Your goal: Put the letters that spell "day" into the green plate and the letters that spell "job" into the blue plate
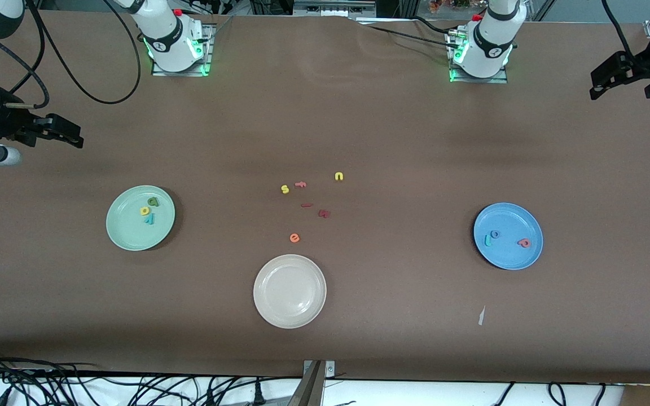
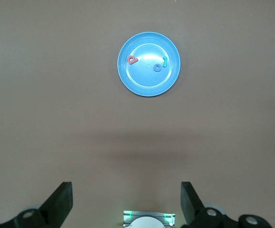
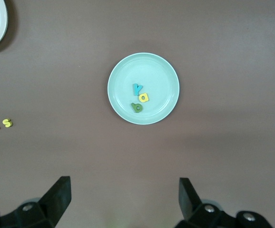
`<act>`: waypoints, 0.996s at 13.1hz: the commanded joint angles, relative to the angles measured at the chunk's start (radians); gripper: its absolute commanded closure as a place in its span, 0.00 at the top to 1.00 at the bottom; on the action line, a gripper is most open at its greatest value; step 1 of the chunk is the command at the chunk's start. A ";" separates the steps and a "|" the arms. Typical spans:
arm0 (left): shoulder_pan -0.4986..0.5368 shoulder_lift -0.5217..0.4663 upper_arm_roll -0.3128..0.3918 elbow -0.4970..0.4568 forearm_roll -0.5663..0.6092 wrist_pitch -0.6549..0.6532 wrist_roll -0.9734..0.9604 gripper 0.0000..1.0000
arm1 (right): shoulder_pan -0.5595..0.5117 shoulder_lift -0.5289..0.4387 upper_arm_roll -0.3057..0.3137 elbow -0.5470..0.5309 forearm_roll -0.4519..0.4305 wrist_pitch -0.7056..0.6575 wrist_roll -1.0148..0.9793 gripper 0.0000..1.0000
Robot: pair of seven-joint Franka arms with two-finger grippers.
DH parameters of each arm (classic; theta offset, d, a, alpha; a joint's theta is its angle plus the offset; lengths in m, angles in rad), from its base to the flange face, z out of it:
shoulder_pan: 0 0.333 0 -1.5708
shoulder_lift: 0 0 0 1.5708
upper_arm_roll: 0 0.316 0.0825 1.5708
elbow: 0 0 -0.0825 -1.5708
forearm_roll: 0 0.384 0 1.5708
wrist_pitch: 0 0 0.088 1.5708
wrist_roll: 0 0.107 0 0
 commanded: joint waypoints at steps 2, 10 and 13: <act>0.018 0.033 0.009 0.048 -0.036 -0.030 -0.003 1.00 | -0.003 -0.010 0.004 -0.009 -0.014 -0.007 -0.009 1.00; 0.019 0.040 0.012 0.048 -0.034 -0.028 0.008 1.00 | -0.003 -0.010 0.004 -0.008 -0.014 -0.005 -0.009 1.00; 0.019 0.040 0.010 0.048 -0.034 -0.028 0.009 1.00 | -0.003 -0.010 0.004 -0.009 -0.014 -0.005 -0.007 1.00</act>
